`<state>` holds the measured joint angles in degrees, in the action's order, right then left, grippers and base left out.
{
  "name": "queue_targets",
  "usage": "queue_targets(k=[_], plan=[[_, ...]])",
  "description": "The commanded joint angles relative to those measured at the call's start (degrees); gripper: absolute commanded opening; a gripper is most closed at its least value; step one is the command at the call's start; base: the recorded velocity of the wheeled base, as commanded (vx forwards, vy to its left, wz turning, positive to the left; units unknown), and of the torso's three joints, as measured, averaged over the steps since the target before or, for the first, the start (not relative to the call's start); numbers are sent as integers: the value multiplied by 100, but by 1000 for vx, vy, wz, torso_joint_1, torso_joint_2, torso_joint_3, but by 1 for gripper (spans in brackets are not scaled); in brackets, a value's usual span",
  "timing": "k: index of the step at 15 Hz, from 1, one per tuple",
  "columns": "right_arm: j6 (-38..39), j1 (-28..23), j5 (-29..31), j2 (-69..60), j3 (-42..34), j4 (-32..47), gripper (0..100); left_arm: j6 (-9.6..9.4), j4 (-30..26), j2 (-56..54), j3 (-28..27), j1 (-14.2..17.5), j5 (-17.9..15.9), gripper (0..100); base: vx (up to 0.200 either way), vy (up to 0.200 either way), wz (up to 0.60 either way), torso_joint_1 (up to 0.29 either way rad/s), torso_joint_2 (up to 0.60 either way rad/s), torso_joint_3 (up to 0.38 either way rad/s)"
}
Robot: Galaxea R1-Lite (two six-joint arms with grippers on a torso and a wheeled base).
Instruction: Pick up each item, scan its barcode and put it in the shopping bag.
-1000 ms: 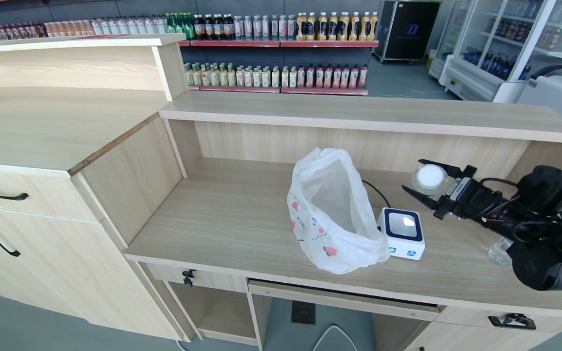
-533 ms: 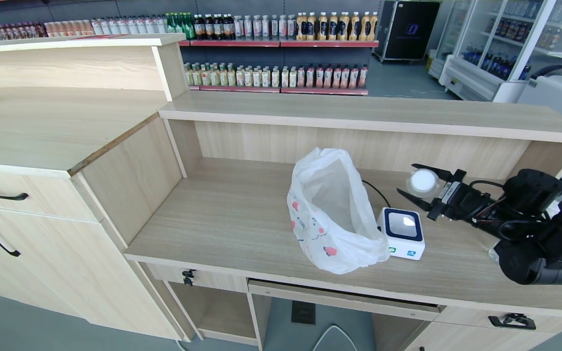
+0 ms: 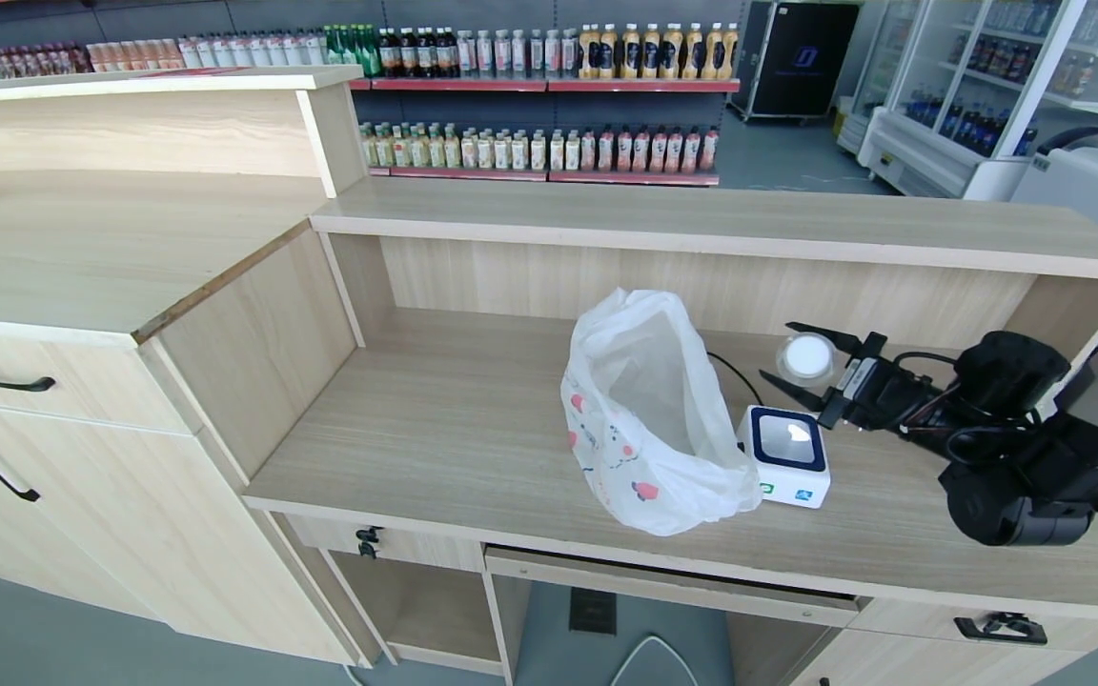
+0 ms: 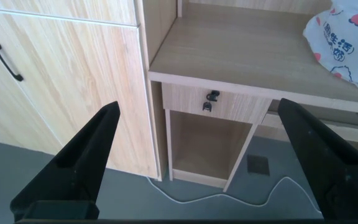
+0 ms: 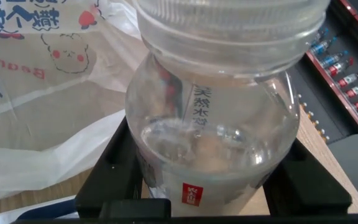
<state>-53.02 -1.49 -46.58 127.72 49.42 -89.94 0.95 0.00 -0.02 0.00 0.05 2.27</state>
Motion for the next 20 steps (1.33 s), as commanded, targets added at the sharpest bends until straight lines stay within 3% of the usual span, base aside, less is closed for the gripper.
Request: queue_targets(k=[1, 16, 19, 20], plan=[[2, 52, 0, 113, 94, -6, 0, 2, 0, 2, 0, 4, 2, 100, 0, 0, 0, 0, 0, 0], [37, 158, 53, 253, 147, -6, 0, 2, 0, 2, 0, 4, 2, 100, 0, 0, 0, 0, 0, 0], [353, 166, 316, -309, 15, 91, 0, 2, 0, 2, 0, 4, 2, 100, 0, 0, 0, 0, 0, 0], [837, 122, 650, -1162, 6, 750, 0, 2, 0, 2, 0, 4, 2, 100, 0, 0, 0, 0, 0, 0]])
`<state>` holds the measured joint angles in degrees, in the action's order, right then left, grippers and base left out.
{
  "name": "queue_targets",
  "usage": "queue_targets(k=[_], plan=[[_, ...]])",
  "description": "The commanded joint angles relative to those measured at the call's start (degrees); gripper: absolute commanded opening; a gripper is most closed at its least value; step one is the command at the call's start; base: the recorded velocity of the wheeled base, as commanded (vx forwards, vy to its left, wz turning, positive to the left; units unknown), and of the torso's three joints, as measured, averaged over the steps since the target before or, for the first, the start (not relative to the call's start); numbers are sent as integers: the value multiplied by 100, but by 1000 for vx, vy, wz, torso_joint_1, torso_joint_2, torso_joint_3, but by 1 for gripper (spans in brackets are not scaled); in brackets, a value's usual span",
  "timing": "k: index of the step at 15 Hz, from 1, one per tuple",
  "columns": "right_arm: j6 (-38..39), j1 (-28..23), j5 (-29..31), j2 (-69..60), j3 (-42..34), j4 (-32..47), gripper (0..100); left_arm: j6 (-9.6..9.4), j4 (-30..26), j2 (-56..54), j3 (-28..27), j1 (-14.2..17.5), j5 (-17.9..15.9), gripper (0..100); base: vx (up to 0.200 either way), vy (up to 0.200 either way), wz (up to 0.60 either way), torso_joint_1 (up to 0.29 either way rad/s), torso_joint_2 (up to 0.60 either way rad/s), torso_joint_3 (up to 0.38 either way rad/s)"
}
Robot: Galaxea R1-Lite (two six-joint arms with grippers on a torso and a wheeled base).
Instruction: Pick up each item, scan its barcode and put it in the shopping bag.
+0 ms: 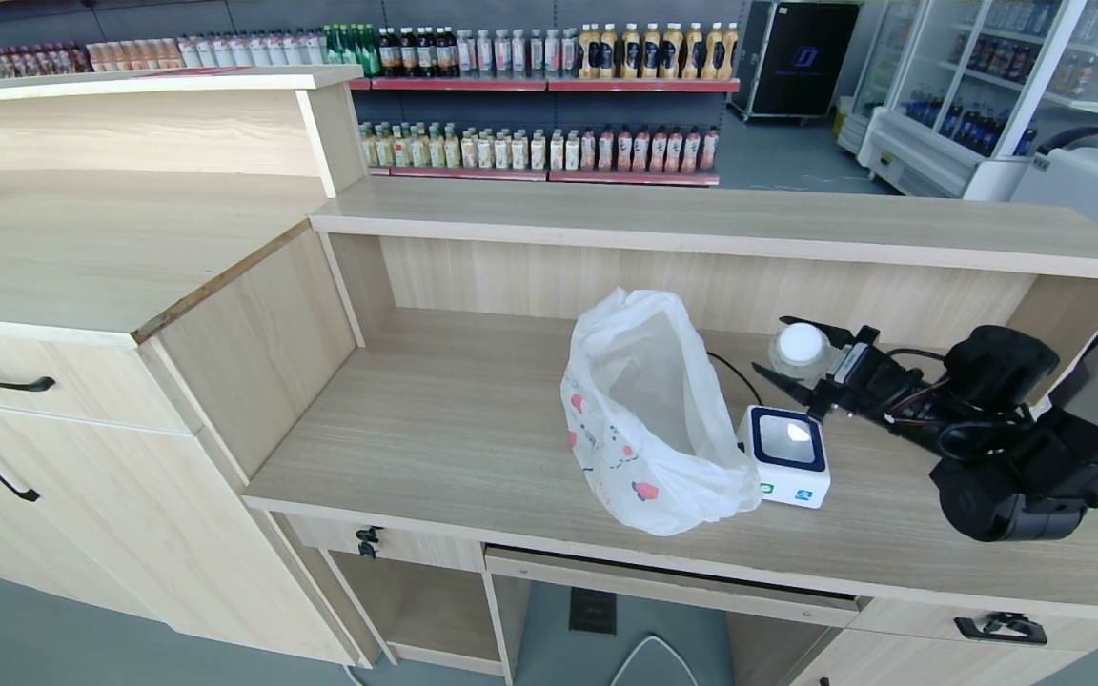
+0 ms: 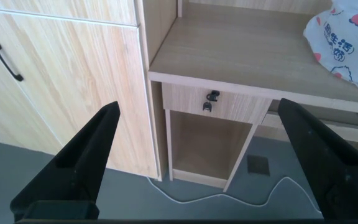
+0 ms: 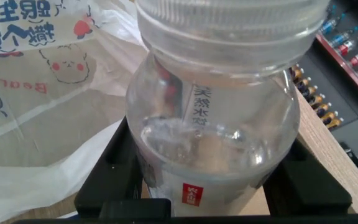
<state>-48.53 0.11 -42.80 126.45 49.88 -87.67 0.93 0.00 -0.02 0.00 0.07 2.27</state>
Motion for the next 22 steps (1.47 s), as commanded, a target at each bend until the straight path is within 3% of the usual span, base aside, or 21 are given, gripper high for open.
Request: queue_targets(k=[1, 3, 6, 8, 9, 10, 15, 20, 22], plan=[[784, -169, 571, -1817, -119, 1253, 0, 4, 0, 2, 0, 1, 2, 100, 0, 0, 0, 0, 0, 0], [1610, -556, 1072, -3012, -743, 2316, 0, 4, 0, 2, 0, 1, 2, 100, 0, 0, 0, 0, 0, 0], [2735, -820, 2206, -3707, -1121, 3125, 0, 4, 0, 2, 0, 1, 2, 100, 0, 0, 0, 0, 0, 0], [3315, -626, 4421, -4006, -1192, 3749, 0, 4, 0, 2, 0, 1, 2, 100, 0, 0, 0, 0, 0, 0], [3341, -450, 5054, -4058, -1262, 3810, 0, 4, 0, 2, 0, 1, 2, 100, 0, 0, 0, 0, 0, 0], [3368, -371, 5308, -4094, -1271, 3819, 0, 4, 0, 2, 0, 1, 2, 100, 0, 0, 0, 0, 0, 0], [3561, -266, 5177, -4445, -1235, 4215, 0, 4, 0, 2, 0, 1, 2, 100, 0, 0, 360, 1, 4, 0], [3746, -257, 5168, -4217, -1051, 4083, 0, 4, 0, 2, 0, 1, 2, 100, 0, 0, 600, 7, 2, 5], [4088, -257, 5115, -3716, -937, 3819, 0, 4, 0, 2, 0, 1, 2, 100, 0, 0, 0, 0, 0, 0]])
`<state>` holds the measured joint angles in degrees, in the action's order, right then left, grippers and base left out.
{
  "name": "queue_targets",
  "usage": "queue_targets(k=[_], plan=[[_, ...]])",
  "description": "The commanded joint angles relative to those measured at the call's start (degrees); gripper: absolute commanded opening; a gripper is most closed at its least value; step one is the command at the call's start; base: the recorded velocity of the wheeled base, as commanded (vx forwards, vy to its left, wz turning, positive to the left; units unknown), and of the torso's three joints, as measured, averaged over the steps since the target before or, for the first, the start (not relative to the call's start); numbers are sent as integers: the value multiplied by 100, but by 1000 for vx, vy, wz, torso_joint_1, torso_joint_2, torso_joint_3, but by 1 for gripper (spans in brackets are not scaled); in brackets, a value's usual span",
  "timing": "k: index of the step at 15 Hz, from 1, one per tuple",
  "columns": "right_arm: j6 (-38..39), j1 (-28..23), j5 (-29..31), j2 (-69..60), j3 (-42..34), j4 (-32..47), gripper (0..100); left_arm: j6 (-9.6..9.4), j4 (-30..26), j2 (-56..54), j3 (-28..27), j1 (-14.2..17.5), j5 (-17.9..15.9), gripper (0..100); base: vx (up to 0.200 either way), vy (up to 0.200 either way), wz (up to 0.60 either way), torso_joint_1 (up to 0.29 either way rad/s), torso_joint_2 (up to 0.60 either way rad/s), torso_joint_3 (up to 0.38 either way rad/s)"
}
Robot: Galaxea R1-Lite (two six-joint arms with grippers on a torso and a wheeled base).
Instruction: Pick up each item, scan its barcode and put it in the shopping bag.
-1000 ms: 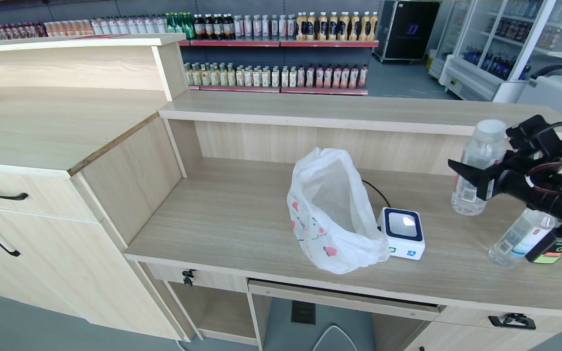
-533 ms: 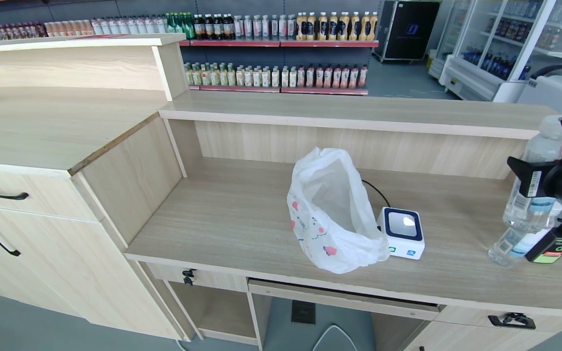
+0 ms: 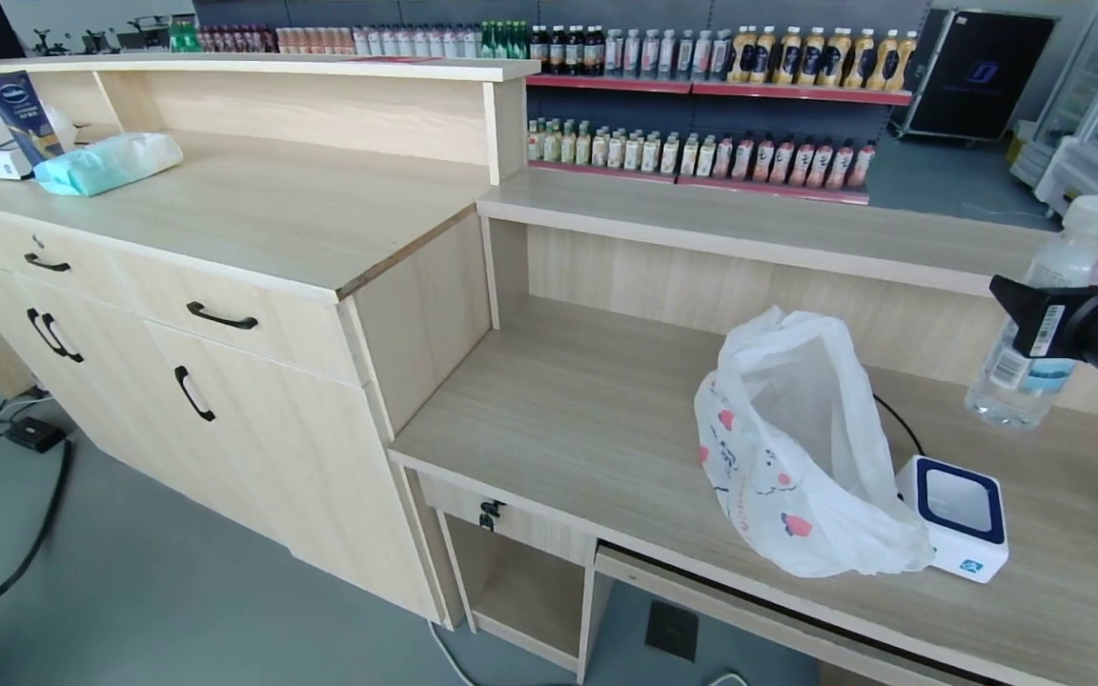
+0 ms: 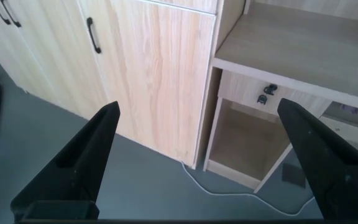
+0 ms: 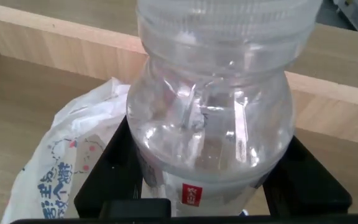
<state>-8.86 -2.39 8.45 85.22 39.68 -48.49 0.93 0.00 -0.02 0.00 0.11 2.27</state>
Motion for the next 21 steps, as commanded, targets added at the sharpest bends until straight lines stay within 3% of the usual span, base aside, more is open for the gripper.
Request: queue_targets(k=[1, 7, 12, 21], plan=[[289, 2, -27, 706, 119, -327, 0, 4, 0, 2, 0, -2, 2, 100, 0, 0, 0, 0, 0, 0], [385, 107, -1021, 2420, 321, -2217, 0, 4, 0, 2, 0, -2, 2, 100, 0, 0, 0, 0, 0, 0], [376, 380, -1284, 3431, 532, -3412, 0, 4, 0, 2, 0, -2, 2, 100, 0, 0, 0, 0, 0, 0], [289, 485, -1284, 4345, 1174, -3518, 0, 4, 0, 2, 0, -2, 2, 100, 0, 0, 0, 0, 0, 0]])
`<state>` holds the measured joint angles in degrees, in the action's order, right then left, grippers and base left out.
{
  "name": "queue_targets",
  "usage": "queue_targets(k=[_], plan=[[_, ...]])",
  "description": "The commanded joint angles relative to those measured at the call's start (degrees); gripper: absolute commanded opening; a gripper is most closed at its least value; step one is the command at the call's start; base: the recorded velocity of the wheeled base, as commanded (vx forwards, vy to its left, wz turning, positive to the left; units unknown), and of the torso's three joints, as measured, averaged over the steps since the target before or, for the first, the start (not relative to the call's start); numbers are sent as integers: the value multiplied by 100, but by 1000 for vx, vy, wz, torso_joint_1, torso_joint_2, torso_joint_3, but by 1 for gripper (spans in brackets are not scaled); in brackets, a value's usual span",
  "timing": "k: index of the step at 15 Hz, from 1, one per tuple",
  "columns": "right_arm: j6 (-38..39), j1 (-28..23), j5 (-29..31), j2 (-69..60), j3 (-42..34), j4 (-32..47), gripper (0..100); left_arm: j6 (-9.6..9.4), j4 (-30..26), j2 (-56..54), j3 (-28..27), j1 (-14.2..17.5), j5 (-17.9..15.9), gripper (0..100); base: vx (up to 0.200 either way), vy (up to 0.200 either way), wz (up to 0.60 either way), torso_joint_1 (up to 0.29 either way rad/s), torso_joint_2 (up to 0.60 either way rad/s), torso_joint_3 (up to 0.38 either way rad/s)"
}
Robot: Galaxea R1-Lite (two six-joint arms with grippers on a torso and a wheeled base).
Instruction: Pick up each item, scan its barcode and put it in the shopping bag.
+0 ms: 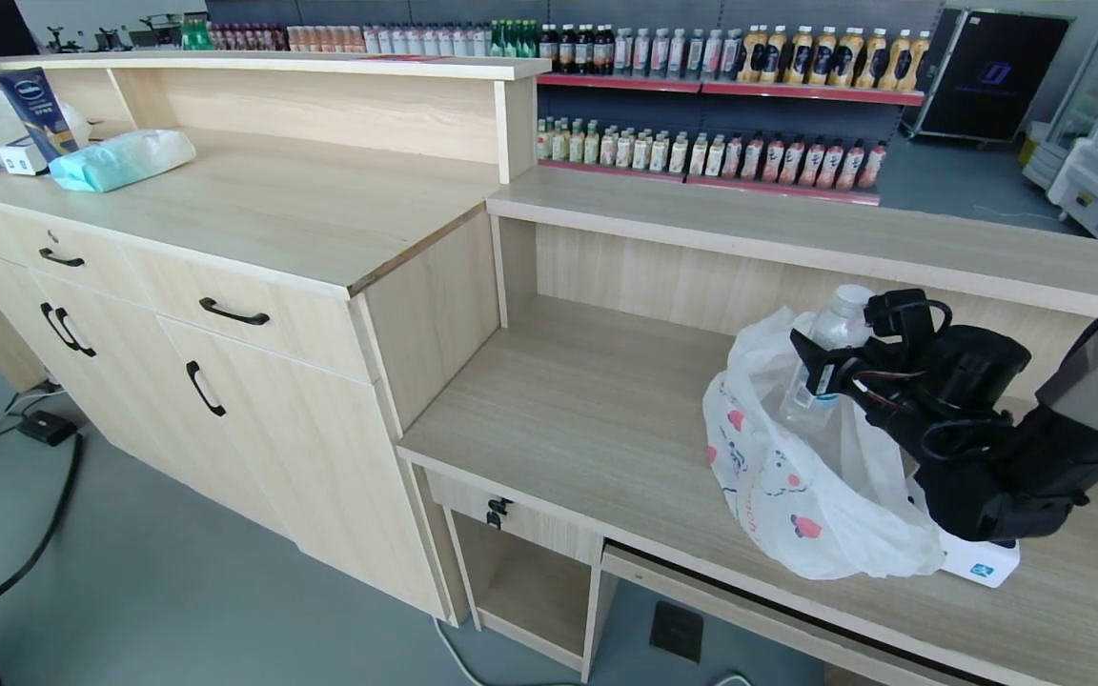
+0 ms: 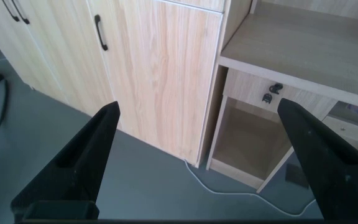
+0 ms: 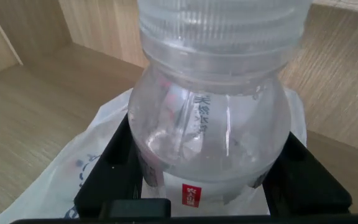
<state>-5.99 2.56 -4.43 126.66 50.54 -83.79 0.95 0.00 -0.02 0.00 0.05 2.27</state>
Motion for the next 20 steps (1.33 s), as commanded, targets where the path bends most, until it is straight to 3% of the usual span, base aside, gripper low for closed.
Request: queue_targets(k=[1, 10, 20], plan=[[18, -36, -6, 342, 123, -112, 0, 2, 0, 2, 0, 4, 2, 100, 0, 0, 0, 0, 0, 0], [-149, -10, -173, 1177, 914, -208, 0, 2, 0, 2, 0, 4, 2, 100, 0, 0, 0, 0, 0, 0], [-184, 96, -164, 1528, 1010, -296, 0, 2, 0, 2, 0, 4, 2, 100, 0, 0, 0, 0, 0, 0]])
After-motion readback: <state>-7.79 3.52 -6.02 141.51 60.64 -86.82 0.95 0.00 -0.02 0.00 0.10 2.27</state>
